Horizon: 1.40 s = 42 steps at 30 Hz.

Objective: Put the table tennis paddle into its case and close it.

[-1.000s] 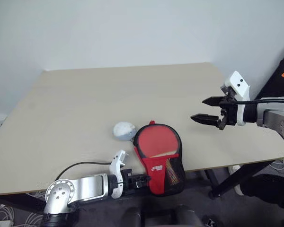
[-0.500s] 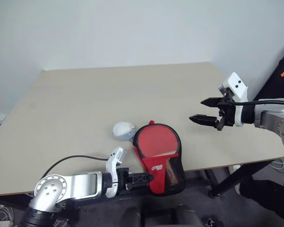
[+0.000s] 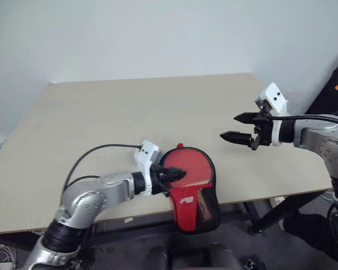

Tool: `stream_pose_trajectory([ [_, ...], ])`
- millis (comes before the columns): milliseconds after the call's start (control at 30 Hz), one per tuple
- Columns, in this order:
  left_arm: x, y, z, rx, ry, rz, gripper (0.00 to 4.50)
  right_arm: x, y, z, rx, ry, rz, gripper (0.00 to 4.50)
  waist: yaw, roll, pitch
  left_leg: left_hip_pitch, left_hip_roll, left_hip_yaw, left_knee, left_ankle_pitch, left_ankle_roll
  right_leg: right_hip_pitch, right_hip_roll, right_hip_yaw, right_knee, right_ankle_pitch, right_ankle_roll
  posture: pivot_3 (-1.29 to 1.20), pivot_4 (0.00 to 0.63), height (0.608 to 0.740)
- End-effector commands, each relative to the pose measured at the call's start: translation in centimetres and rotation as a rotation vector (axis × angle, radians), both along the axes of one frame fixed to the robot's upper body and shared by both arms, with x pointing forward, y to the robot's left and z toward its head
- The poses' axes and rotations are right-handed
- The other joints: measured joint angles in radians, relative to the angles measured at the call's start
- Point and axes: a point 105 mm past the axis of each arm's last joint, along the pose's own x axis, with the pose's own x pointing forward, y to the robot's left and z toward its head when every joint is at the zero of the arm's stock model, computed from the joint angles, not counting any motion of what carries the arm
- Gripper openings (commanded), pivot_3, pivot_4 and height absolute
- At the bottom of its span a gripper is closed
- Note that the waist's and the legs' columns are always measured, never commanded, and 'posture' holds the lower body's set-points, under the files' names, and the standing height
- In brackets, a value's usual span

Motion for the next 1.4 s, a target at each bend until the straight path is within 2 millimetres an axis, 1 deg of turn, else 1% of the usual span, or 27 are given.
stream_pose_trajectory([
  [33,0.4,-1.1,-0.1,0.029,-0.079,-0.031,0.02,0.9,1.2,1.6,0.018,-0.078,0.015,4.50,0.000,0.000,0.000,0.000,0.000,0.000,0.001,0.000,0.000,0.000,0.000,0.000,0.000,0.000,0.000,0.00,0.000,0.740],
  [167,0.3,-1.3,-1.3,0.083,-0.118,-0.057,0.02,2.3,3.0,1.5,0.037,-0.076,0.037,4.50,-0.001,0.000,0.000,0.000,0.000,0.000,0.003,0.000,0.000,0.001,0.000,0.000,0.001,0.000,0.000,0.00,0.000,0.740],
  [300,-0.1,-1.0,-2.5,0.112,-0.114,-0.075,0.02,3.9,5.5,0.9,0.057,-0.058,0.063,4.50,-0.002,0.000,0.000,0.000,0.000,0.000,0.003,0.000,0.000,0.000,0.000,0.000,0.002,0.000,0.000,0.00,0.000,0.740],
  [433,-0.7,-0.5,-3.2,0.123,-0.119,-0.090,0.02,5.6,8.7,0.0,0.067,-0.016,0.088,4.50,-0.003,0.001,0.000,0.000,0.000,0.000,0.002,0.000,0.000,0.000,0.001,0.000,0.002,0.001,0.000,0.00,0.000,0.740],
  [567,-1.0,0.1,-3.6,0.142,-0.125,-0.096,0.02,6.3,11.7,-1.3,0.072,0.040,0.135,4.50,-0.005,0.001,0.000,0.001,0.000,-0.001,0.002,0.000,0.000,0.000,0.000,0.000,0.003,0.002,0.002,0.00,0.000,0.740],
  [667,-1.0,0.4,-3.8,0.153,-0.119,-0.088,0.02,6.2,13.7,-2.6,0.058,0.079,0.177,4.50,-0.006,0.001,0.000,0.001,0.000,-0.001,0.002,0.000,0.000,0.001,0.000,-0.001,0.003,0.002,0.003,0.00,0.000,0.740],
  [733,-1.1,0.8,-3.9,0.154,-0.112,-0.072,0.02,5.9,14.9,-3.3,0.044,0.098,0.217,4.50,-0.006,0.001,0.000,0.001,0.001,-0.002,0.002,0.000,0.000,0.001,0.000,-0.001,0.003,0.002,0.003,0.00,0.000,0.740],
  [867,-1.2,1.1,-3.9,0.150,-0.106,-0.048,0.02,5.0,16.5,-4.9,0.011,0.135,0.277,4.50,-0.008,0.002,0.000,0.001,0.001,-0.002,0.001,0.000,0.000,0.000,0.000,-0.001,0.004,0.002,0.003,0.00,0.000,0.740],
  [1133,-1.1,0.9,-3.9,0.147,-0.115,-0.035,0.02,3.6,18.7,-7.5,-0.019,0.192,0.348,4.50,-0.008,0.002,0.000,0.001,0.001,-0.003,0.001,0.001,-0.001,0.000,0.001,-0.002,0.006,0.002,0.003,0.00,0.000,0.740],
  [1400,-1.2,0.8,-4.1,0.150,-0.117,-0.036,0.02,3.6,20.0,-9.1,-0.019,0.221,0.331,4.50,-0.009,0.002,-0.001,0.001,0.001,-0.003,0.001,0.001,-0.002,0.000,0.001,-0.002,0.006,0.002,0.003,0.00,0.000,0.740],
])
